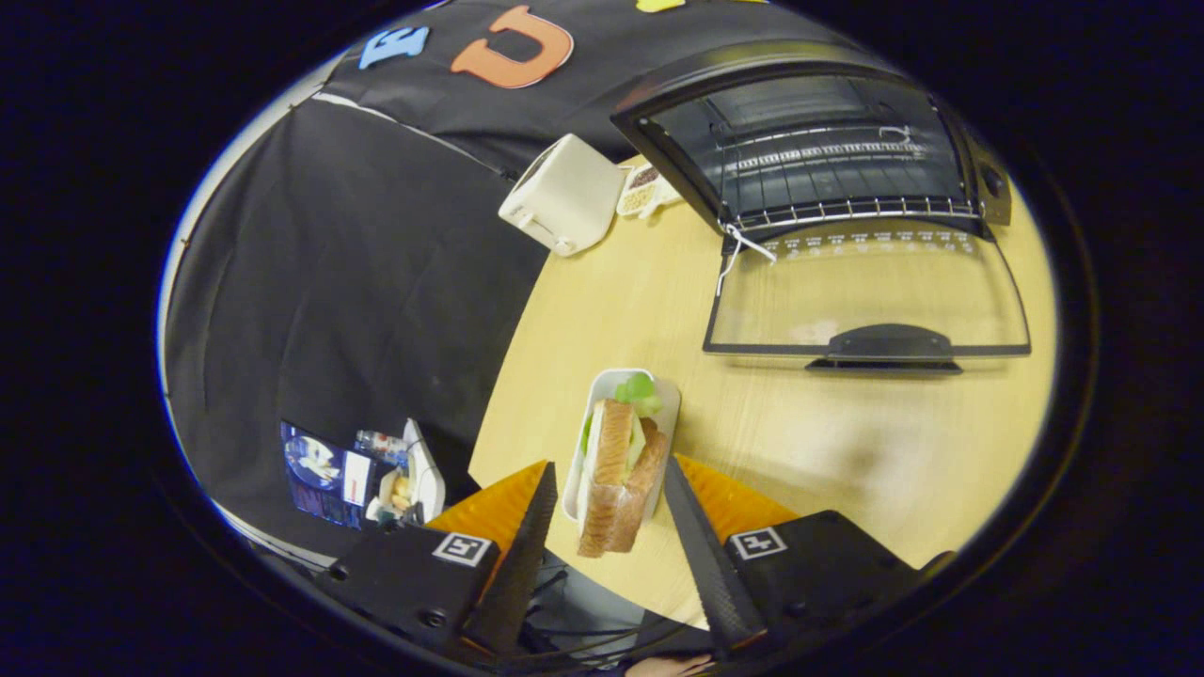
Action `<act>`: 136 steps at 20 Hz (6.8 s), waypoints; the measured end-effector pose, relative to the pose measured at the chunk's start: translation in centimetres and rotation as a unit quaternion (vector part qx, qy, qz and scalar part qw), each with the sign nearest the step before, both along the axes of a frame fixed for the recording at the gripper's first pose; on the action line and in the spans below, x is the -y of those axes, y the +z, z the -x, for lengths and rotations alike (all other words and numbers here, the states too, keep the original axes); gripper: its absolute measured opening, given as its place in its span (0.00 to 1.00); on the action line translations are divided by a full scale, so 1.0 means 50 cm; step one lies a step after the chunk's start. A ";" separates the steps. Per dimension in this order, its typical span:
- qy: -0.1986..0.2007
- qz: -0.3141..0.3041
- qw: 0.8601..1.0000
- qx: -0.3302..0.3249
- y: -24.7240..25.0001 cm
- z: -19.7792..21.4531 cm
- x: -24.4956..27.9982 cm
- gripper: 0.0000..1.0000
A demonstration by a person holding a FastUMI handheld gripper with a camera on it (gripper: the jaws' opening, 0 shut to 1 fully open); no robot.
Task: Open the toaster oven, put the food inside, and close the toaster oven door.
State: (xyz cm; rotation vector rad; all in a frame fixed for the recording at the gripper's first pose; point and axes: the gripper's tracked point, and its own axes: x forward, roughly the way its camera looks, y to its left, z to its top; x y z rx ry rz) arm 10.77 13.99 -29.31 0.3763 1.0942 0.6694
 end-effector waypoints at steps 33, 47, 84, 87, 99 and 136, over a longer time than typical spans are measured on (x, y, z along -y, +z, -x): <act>-0.084 -0.224 0.970 0.032 0.158 -0.024 0.042 0.34; -0.374 -0.325 0.865 0.076 0.134 -0.386 0.309 0.34; -0.291 0.161 0.915 0.227 0.067 -0.330 0.359 0.98; -0.258 0.215 0.915 0.222 0.026 -0.249 0.343 0.98; -0.255 0.240 0.908 0.229 -0.095 -0.138 0.268 1.00; -0.330 0.194 0.794 0.472 0.492 -0.104 0.322 1.00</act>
